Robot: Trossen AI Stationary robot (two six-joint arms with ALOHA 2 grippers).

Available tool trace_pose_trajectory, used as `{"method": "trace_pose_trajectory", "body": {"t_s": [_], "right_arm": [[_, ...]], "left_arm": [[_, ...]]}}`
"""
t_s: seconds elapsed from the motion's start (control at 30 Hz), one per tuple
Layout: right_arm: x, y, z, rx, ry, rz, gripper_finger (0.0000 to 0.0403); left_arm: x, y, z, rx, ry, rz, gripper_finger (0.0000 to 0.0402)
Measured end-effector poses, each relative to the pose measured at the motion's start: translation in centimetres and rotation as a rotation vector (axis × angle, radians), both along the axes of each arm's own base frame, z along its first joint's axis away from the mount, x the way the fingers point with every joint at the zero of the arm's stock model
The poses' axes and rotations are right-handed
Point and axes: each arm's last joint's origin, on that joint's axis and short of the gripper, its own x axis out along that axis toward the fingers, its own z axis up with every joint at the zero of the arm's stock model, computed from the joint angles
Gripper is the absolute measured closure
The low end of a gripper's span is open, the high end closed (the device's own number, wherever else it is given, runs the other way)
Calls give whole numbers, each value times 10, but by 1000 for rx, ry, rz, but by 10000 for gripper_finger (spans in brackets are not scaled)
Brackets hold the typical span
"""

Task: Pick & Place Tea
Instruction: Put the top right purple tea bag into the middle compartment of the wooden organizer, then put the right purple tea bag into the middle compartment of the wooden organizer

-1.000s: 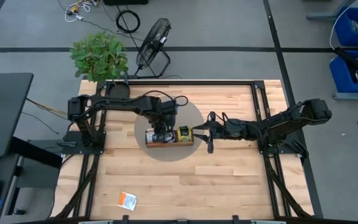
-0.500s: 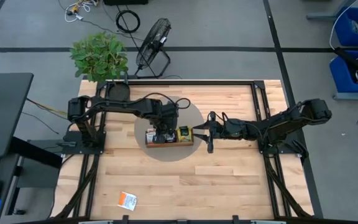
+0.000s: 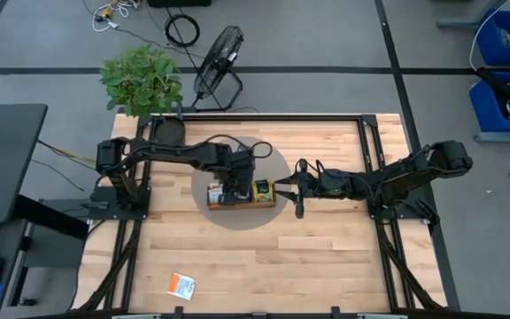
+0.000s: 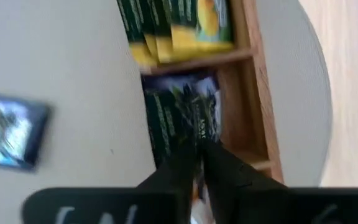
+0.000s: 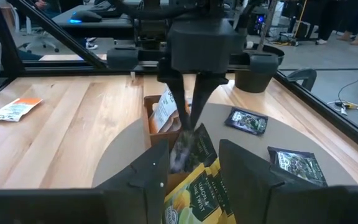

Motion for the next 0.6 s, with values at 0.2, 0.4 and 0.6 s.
{"method": "trace_pose_trajectory", "body": {"t_s": [0.2,0.4,0.6], "right_arm": [[0,0,0,0,0,0,253],[0,0,0,6,3,-7,253],[-1,-2,-5,44,41,-20,253]], "left_arm": [[-3,2,0,-8,25,65,312],[3,2,12,-2,-24,30,259],[12,0,23,-197,-246,-75,223]]}}
